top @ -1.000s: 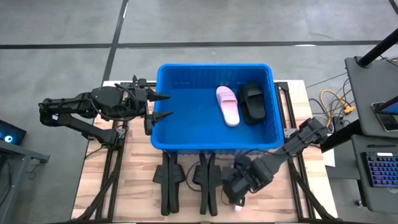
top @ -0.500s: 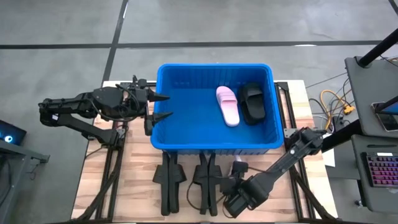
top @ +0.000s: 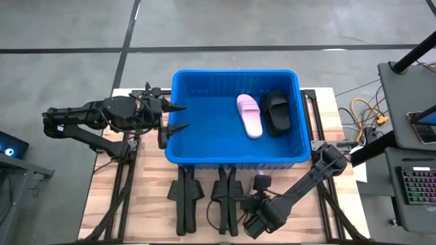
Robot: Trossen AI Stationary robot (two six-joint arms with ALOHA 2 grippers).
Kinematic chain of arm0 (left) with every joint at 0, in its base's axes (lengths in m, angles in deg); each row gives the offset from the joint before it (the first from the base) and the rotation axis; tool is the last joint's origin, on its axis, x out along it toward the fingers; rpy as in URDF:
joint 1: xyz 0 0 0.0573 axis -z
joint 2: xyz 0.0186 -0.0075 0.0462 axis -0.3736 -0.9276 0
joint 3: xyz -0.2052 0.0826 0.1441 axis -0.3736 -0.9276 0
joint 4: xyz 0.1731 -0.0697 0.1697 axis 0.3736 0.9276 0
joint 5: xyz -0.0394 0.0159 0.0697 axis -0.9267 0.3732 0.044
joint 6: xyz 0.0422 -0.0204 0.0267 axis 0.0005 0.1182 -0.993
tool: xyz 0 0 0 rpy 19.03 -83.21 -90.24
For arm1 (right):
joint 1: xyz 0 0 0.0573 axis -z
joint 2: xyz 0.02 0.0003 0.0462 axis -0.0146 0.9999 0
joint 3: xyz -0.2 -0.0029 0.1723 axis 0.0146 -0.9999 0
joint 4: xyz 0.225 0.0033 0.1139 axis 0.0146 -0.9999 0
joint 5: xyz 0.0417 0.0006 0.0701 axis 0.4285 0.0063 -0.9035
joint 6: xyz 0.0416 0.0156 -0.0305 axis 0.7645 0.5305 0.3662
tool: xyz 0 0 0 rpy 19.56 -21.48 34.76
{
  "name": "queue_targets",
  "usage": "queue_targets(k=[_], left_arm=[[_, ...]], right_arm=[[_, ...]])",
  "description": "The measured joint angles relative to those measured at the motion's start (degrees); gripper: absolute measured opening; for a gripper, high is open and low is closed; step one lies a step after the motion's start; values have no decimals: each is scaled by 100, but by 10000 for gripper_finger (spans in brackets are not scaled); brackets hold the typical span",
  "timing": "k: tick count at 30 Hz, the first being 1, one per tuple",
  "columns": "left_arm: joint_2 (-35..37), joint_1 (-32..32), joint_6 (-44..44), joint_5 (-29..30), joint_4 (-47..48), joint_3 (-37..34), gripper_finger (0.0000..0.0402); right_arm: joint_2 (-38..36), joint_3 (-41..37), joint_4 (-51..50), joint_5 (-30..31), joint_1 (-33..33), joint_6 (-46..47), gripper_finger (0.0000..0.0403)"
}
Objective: Pick and place slides into bin
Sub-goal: Put the pink slide into the blue bin
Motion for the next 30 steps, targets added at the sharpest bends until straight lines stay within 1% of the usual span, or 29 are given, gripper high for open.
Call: queue_targets(k=[9,14,19,21,23,30], left_arm=[[-1,2,0,0,0,-59,259],[0,2,0,0,-7,-64,259],[0,2,-2,0,-6,-78,259],[0,2,-2,0,-6,-95,259],[2,2,-2,2,-11,-134,259],[22,2,41,2,-8,-265,259]], right_arm=[[194,11,-278,64,-11,39,242],[199,2,-732,154,-13,261,226],[199,-36,-840,111,-4,579,205],[199,-46,-816,111,0,597,190],[199,-56,-824,110,0,598,167],[199,-121,-841,28,-4,551,52]])
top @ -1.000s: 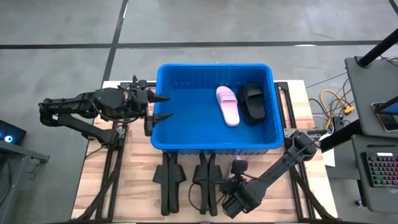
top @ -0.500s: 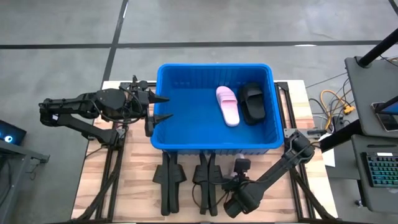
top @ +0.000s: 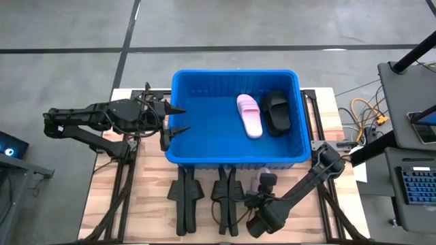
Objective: Pick and place slides into bin
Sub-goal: Put the pink slide into the blue bin
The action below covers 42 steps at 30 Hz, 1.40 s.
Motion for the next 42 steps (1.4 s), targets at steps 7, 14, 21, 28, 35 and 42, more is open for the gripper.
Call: queue_targets(k=[7,14,21,28,35,42], left_arm=[[61,-1,0,-1,-217,16,259],[129,-2,-31,0,-220,16,259],[157,0,-30,2,-220,16,259],[161,-1,-25,2,-234,16,259],[154,0,-30,2,-438,5,259],[147,0,-30,3,-512,5,259]], right_arm=[[-7,-122,-150,-318,-7,-20,13],[-133,-39,-491,-360,-173,450,12],[-471,-21,-487,-461,-413,656,12],[-1185,76,-468,-639,-457,852,11],[-2359,116,-335,-525,-459,1375,11],[-3447,112,471,928,-444,1172,11]])
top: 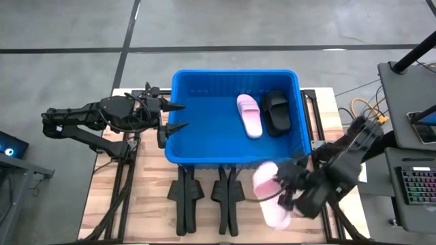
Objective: Pick and place slides into bin
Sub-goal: Put the pink slide into the blue bin
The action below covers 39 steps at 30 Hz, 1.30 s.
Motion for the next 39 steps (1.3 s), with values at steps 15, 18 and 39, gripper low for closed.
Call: queue_targets(k=[15,18,39], left_arm=[[-25,0,-7,44,-325,-9,259],[-32,0,-13,50,-527,-11,259],[-152,-13,-308,658,-1608,-39,259]], right_arm=[[-1038,-402,153,2226,890,-1426,11],[-1293,-828,273,2090,1239,-1642,11],[-3256,-4489,5377,-1167,4563,-5466,11]])
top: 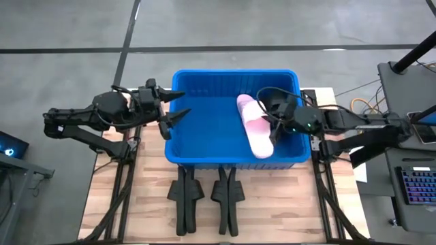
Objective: Pick and place slides into bin
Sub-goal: Put the pink slide into the blue bin
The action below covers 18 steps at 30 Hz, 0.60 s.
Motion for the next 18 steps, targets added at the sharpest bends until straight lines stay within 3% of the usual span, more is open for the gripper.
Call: queue_targets(k=[7,12,18], left_arm=[[-71,0,21,54,-9,-2,259],[-124,0,48,332,-7,-9,259],[-194,0,48,454,-91,-13,259]], right_arm=[[7,-836,1006,-1891,1601,-648,11],[99,-1340,1684,-2400,2610,-1152,11],[494,-1517,2229,-3082,3308,-1625,11]])
